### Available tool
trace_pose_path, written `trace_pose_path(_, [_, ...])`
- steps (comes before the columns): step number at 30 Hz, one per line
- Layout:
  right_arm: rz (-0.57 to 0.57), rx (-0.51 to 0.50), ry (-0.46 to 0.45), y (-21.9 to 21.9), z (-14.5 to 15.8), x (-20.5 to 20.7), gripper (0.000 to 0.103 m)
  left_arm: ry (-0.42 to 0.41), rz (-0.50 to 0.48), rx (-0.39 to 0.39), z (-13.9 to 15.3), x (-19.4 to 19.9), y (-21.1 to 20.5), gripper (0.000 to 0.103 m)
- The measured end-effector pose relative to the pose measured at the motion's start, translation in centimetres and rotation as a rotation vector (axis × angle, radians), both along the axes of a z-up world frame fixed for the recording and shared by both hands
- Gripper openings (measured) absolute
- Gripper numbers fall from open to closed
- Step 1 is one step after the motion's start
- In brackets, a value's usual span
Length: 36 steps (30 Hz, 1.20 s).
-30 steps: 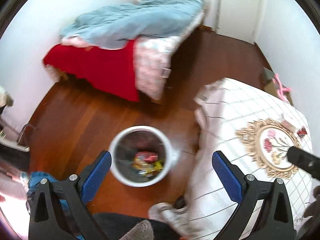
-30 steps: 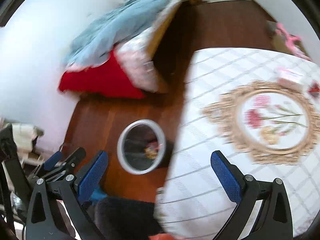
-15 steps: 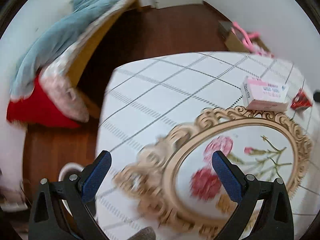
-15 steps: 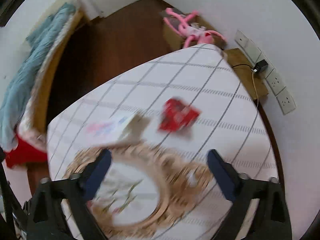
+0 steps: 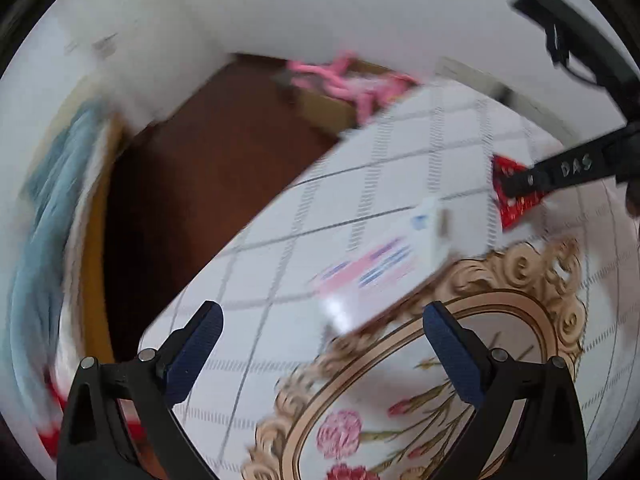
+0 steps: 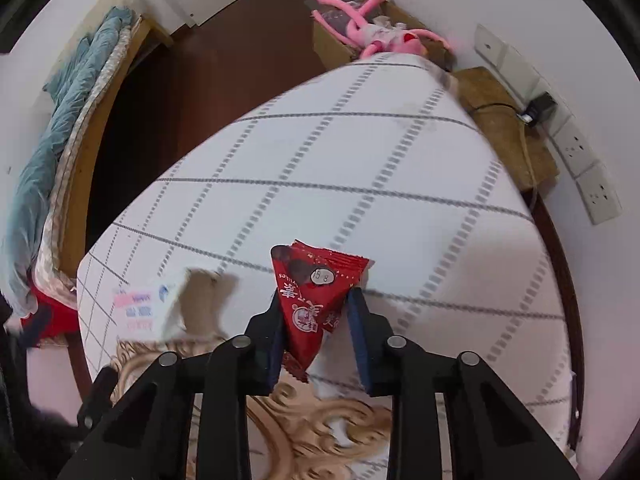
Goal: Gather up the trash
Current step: 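Grasp the white-pink tissue pack with left tool while right tool grasps the red candy wrapper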
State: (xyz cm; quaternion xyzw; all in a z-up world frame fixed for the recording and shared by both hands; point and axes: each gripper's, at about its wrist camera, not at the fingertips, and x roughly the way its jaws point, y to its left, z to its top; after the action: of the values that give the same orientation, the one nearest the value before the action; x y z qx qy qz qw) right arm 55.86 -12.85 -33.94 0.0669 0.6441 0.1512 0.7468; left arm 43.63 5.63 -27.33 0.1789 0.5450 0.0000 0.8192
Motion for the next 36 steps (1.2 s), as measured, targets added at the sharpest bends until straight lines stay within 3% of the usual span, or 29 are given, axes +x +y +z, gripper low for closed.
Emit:
trace_pose_path(4, [-0.041, 0.012, 0.025, -2.5, -0.1, -0.4, 0.030, 0.105, -0.147, 0.009, -2.1, 2.5, -1.5, 0.102])
trace_pose_path(8, [-0.054, 0.010, 0.033, -3.6, -0.4, -0.7, 0.030, 0.180, -0.204, -0.021, -3.5, 3.8, -2.3, 0.100])
trace_pose_path(10, [-0.051, 0.009, 0.034, -3.6, -0.3, -0.8, 0.030, 0.203, -0.197, -0.024, -4.0, 4.1, -2.6, 0.070])
trace_pose_path(12, [-0.043, 0.010, 0.039, -3.4, -0.3, -1.0, 0.030, 0.203, -0.173, -0.023, -3.9, 4.4, -2.5, 0.069])
trace_pose_path(14, [-0.027, 0.011, 0.045, -3.0, -0.2, -1.2, 0.030, 0.209, -0.107, -0.061, -3.4, 4.4, -2.0, 0.057])
trace_pose_path(19, [-0.014, 0.008, 0.048, -2.3, -0.4, -1.2, 0.033, 0.226, 0.040, -0.170, -2.8, 3.7, -1.3, 0.056])
trace_pose_path(23, [-0.002, -0.018, 0.026, -1.7, -0.3, -1.2, 0.033, 0.240, 0.027, -0.117, -4.7, 3.1, -1.9, 0.056])
trace_pose_path(27, [0.013, -0.012, 0.009, -1.4, 0.1, -2.0, 0.024, 0.199, 0.065, -0.131, -4.1, 2.0, -1.7, 0.046])
trace_pose_path(31, [0.033, 0.003, -0.031, -1.4, 1.8, -4.1, 0.022, 0.097, 0.144, -0.142, -1.3, -0.9, -1.6, 0.045])
trace_pose_path(36, [0.082, 0.033, -0.071, -0.6, 4.2, -8.5, 0.022, -0.007, 0.351, -0.200, 2.9, -6.6, 0.3, 0.045])
